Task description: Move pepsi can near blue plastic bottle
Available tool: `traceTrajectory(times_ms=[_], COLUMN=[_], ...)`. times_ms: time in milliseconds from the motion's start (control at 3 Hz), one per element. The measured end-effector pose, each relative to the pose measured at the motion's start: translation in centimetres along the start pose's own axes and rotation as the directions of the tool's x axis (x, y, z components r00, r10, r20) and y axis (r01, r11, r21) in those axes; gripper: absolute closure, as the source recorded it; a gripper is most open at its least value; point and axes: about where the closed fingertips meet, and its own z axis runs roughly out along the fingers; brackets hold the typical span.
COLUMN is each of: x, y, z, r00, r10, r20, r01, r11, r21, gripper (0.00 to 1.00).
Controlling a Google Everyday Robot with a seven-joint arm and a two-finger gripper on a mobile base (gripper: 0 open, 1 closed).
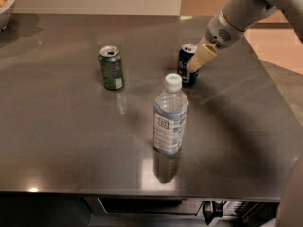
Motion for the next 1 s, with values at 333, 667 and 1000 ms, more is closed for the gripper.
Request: traceTrajectory(times_ms=[333,667,1000], x=[-0.6,-1.1,-0.9], y=[0.8,3.0,6.2], z=[-0.2,-1.3,-2.5], r00=[0.999,0.997,0.992], r10=[-0.014,-0.051,-0.099], r20=[0.031,0.066,0.074], r01=[0.015,0.056,0.108], r11=[0.9996,0.9958,0.9848], r21=[-0.025,-0.073,-0.136], gripper=[0.64,0.88,1.0])
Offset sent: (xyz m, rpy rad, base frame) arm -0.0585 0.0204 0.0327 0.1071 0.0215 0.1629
